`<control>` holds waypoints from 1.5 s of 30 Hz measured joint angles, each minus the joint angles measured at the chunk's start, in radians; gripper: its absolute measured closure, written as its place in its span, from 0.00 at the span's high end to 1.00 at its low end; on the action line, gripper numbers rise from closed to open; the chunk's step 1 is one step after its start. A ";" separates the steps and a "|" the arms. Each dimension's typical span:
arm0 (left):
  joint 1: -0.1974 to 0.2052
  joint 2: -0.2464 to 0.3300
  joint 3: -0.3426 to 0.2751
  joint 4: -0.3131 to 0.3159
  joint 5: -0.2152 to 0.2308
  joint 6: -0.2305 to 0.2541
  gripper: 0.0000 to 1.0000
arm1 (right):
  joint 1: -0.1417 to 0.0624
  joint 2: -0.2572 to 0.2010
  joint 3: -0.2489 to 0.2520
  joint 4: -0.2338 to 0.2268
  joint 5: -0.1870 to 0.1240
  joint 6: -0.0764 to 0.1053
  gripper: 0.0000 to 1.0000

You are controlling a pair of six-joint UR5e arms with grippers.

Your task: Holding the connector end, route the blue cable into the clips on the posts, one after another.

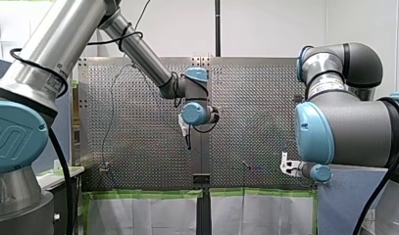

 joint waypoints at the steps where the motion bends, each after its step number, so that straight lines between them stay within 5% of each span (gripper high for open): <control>1: -0.001 0.007 -0.007 0.000 0.000 -0.001 1.00 | -0.001 -0.001 0.000 0.000 0.000 -0.002 0.00; 16: -0.012 0.135 -0.135 0.024 -0.007 -0.014 1.00 | -0.008 -0.094 0.055 -0.003 -0.004 -0.017 0.00; 28: -0.014 0.239 -0.239 0.040 -0.094 -0.061 1.00 | -0.019 -0.196 0.110 0.021 0.032 -0.016 0.00; 38: 0.001 0.325 -0.333 0.116 -0.160 -0.118 1.00 | -0.008 -0.288 0.123 0.067 0.025 0.001 0.00; 45: 0.000 0.295 -0.391 0.155 -0.143 -0.129 1.00 | 0.029 -0.352 0.125 0.066 0.032 0.030 0.00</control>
